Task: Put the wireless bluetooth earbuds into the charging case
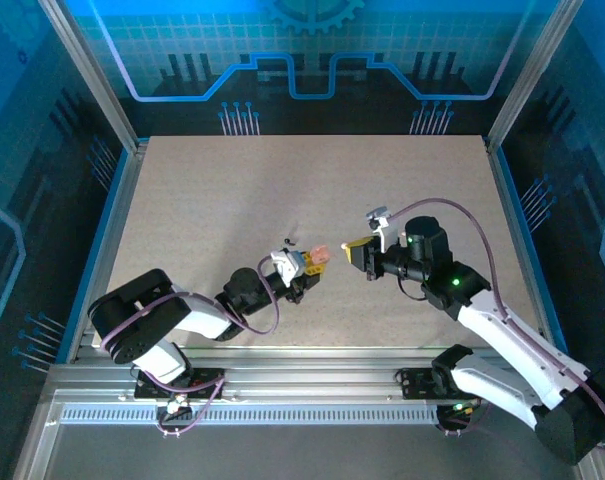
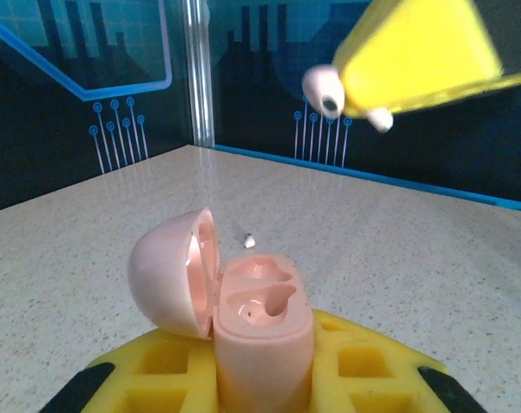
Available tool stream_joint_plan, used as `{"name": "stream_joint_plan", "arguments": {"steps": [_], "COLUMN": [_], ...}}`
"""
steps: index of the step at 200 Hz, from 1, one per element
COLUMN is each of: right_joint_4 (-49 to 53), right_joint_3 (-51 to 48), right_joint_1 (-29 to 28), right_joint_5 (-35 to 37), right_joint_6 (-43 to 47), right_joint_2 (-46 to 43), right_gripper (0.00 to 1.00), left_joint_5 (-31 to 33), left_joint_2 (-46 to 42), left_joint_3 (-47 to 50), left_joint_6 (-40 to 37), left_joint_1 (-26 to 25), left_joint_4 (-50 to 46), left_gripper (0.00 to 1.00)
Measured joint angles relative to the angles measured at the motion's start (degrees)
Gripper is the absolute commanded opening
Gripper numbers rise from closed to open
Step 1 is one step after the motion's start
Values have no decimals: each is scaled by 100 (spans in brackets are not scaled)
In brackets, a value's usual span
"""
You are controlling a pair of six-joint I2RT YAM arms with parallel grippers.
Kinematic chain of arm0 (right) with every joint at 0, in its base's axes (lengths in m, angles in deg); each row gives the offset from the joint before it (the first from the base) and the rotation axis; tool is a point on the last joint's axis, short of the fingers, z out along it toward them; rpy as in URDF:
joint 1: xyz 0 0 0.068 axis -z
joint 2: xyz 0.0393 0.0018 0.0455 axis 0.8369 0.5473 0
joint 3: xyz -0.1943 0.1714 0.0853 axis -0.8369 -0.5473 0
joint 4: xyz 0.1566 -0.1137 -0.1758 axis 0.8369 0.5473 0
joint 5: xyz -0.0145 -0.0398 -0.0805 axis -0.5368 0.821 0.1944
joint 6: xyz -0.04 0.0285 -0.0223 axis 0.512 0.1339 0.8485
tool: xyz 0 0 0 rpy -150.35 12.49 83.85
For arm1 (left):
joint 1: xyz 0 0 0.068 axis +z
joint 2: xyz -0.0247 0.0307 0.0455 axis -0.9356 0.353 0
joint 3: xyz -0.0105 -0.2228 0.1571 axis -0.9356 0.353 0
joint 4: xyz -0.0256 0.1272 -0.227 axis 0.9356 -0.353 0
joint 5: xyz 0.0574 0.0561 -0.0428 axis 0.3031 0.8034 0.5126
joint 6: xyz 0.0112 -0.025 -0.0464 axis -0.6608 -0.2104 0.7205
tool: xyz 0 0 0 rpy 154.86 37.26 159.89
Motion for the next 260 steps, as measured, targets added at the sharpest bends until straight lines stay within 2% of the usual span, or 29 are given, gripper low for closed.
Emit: {"name": "stream_joint_plan", "arguments": {"steps": [29,109,174,260], "right_joint_4": [385,599,658,914], "right_joint_3": [-35,-680,-905,-1025], "right_joint_1": [295,859,942,944], "right_joint_5": [-4,229,599,868], "right_joint_6": [-68,-632,-916,-1060], "right_joint_2": [275,977,1561,1880], "right_gripper": [12,12,11,12], "left_joint_5": [72,151,188,203], "left_joint_2": [2,72,111,162], "left_joint_3": [48,52,52,57], "left_joint_6": [-2,-105,-111,-131], "left_joint_1": [0,0,0,0], "left_joint_4": [2,2,2,2], "left_gripper": [17,17,18,18]}}
